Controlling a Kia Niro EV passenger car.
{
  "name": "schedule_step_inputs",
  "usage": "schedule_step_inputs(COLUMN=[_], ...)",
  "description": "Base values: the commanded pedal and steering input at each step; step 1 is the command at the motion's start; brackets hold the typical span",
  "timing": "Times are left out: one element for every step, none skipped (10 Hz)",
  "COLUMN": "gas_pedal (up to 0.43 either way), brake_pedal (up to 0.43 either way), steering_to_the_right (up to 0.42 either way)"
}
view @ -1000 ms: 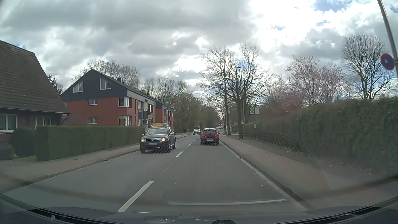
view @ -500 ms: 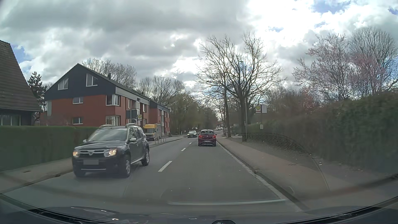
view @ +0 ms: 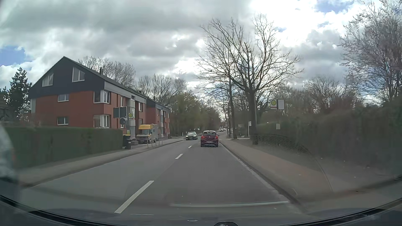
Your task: Follow the waypoints while adhering to traffic rules and regulations
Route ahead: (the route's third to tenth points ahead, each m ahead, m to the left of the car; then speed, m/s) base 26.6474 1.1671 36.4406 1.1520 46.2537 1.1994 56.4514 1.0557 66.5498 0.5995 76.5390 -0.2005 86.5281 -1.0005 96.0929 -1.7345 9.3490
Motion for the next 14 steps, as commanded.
schedule_step_inputs(gas_pedal=[0.197, 0.197, 0.197, 0.197, 0.197, 0.189, 0.169, 0.169, 0.169, 0.169, 0.169, 0.169, 0.169, 0.169], brake_pedal=[0.0, 0.0, 0.0, 0.0, 0.0, 0.0, 0.0, 0.0, 0.0, 0.0, 0.0, 0.0, 0.0, 0.0], steering_to_the_right=[-0.004, -0.003, -0.003, -0.003, -0.002, -0.001, -0.001, 0.0, 0.001, 0.001, 0.001, 0.002, 0.002, 0.002])
